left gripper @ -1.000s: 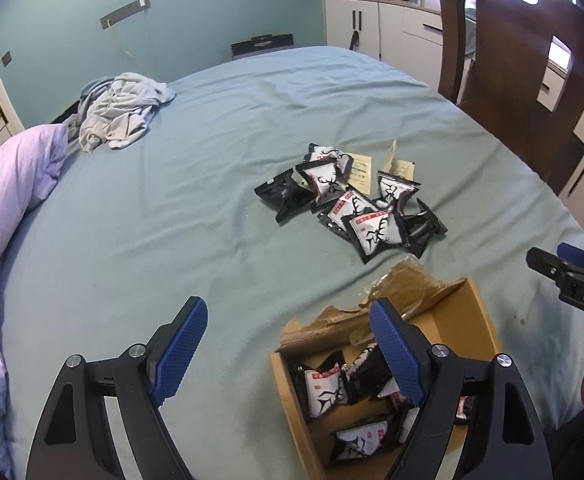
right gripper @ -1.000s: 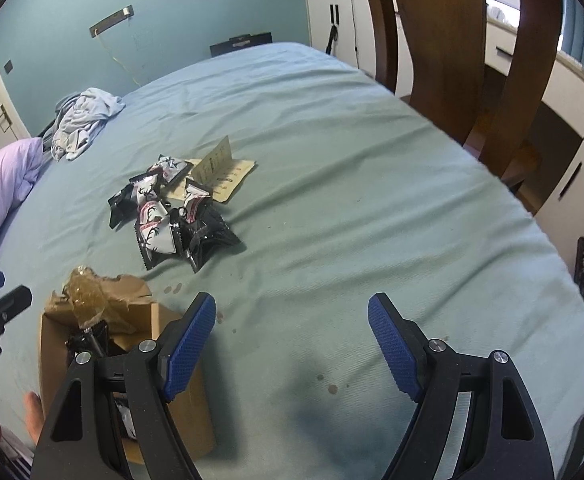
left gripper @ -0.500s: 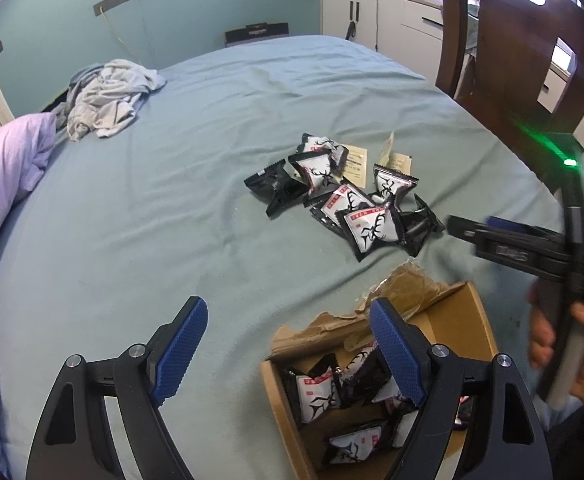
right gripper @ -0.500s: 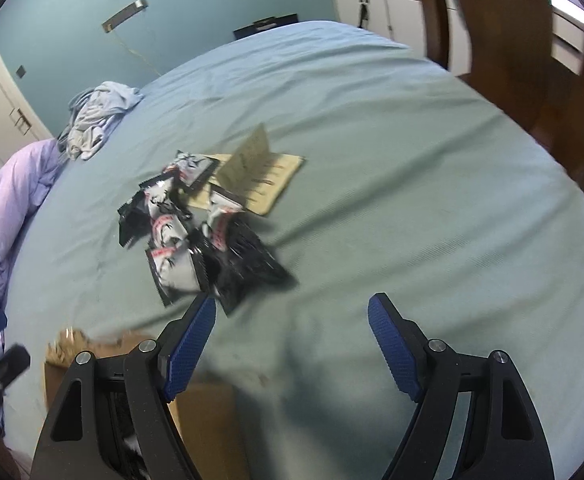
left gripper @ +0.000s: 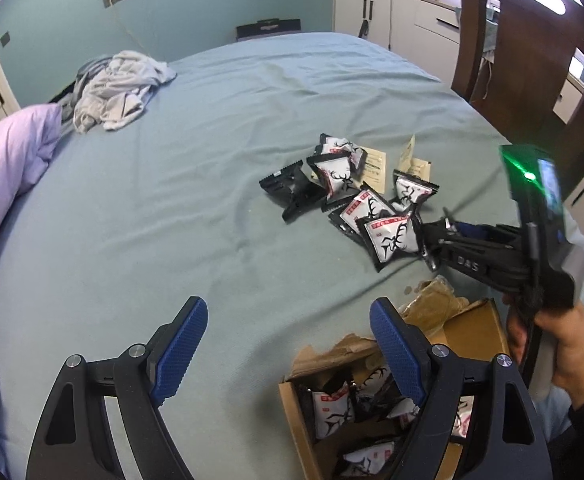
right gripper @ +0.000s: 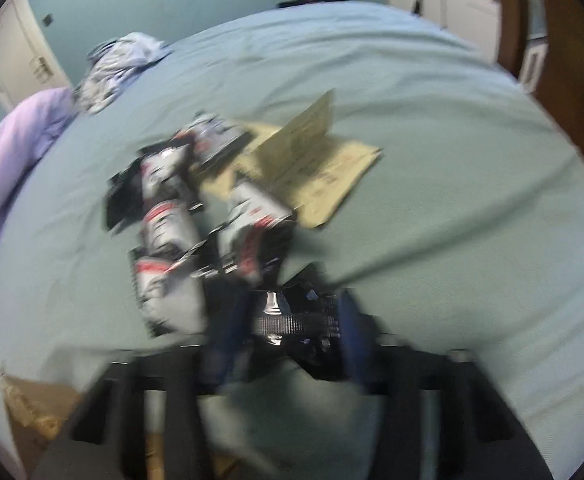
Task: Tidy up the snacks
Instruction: 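Grasp a black packet with the right tool while the left tool grasps another black packet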
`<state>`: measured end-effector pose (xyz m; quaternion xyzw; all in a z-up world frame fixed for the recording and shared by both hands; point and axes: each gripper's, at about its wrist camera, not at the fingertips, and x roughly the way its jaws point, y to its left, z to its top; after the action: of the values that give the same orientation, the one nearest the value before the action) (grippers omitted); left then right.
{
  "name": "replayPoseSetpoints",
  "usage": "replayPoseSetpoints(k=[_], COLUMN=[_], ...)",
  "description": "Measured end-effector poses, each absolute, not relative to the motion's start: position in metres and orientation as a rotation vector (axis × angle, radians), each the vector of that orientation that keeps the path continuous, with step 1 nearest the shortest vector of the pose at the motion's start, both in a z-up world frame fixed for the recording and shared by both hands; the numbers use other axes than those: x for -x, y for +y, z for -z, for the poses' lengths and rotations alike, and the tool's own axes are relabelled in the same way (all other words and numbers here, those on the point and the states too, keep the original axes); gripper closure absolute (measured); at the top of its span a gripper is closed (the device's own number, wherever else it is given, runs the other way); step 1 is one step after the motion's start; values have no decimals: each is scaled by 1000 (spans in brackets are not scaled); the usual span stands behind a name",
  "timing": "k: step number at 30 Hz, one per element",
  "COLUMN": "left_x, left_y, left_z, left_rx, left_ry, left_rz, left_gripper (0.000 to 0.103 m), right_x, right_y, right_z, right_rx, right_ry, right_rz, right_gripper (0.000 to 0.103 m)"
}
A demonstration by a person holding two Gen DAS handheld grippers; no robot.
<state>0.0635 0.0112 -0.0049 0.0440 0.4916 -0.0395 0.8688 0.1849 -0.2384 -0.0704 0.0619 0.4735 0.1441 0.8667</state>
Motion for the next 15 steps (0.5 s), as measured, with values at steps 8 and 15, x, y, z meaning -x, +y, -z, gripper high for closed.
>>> replayPoseSetpoints(k=[8,15], left_x=[-85,-114], left_y=[34,41], left_z=[7,16], left_rx=[-69,3], left_ry=[1047,1088], left_rz=[68,122], left_gripper=[19,19], right_x=[-138,-63], right_y=[-247,-258], right_z=[14,-35], right_rx=[-152,-179], right_ry=[878,785], right_rz=[-276,-253], right_gripper=[70,70])
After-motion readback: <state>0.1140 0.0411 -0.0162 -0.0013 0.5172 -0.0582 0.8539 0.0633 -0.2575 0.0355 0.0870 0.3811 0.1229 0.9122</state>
